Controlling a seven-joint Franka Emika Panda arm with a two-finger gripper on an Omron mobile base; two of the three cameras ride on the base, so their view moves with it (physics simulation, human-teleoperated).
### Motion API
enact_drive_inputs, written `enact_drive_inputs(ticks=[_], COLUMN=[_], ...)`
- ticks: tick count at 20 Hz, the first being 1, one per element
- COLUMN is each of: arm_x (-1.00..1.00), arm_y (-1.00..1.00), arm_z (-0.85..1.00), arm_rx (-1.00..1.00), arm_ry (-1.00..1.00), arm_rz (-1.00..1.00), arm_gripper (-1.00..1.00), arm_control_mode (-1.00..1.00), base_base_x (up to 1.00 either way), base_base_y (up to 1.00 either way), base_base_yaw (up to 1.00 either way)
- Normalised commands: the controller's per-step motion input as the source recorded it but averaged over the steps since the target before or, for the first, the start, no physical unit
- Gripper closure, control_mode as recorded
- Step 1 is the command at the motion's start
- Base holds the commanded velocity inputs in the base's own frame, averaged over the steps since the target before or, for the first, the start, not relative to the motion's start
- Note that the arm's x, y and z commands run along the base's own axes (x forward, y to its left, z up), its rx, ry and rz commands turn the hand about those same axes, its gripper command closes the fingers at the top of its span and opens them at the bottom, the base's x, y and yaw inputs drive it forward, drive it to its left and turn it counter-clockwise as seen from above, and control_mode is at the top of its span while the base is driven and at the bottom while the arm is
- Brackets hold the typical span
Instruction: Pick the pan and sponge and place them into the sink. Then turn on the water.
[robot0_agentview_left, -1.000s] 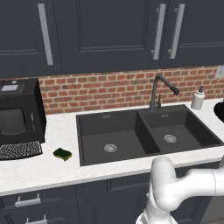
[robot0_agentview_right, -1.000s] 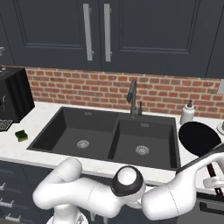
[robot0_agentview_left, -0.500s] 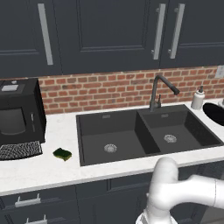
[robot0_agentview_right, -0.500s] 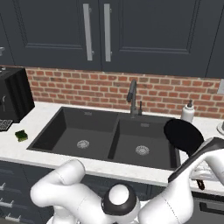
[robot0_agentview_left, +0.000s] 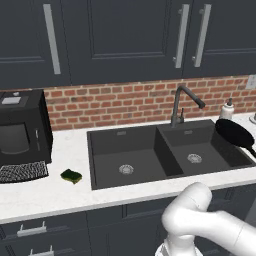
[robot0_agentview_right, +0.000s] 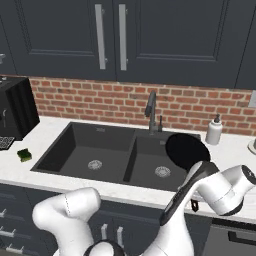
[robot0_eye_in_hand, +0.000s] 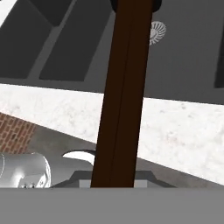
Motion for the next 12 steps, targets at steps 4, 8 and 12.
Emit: enact_drive_inputs(ticks=[4,8,12], arm_x=[0.07,0.15,0.21], arm_y=[0.32,0.00,0.00], arm_z=[0.30,0.50,0.49], arm_rx=[0.00,0.00,0.00], arm_ry=[0.16,0.33,0.42], arm_rz=[0.00,0.05,0.12], arm_gripper=[1.00,1.00,1.00], arm_control_mode=[-1.00,-1.00,-1.00], base_base_x=[0.00,0.00,0.00], base_base_y=[0.00,0.00,0.00], base_base_yaw=[0.00,0.00,0.00])
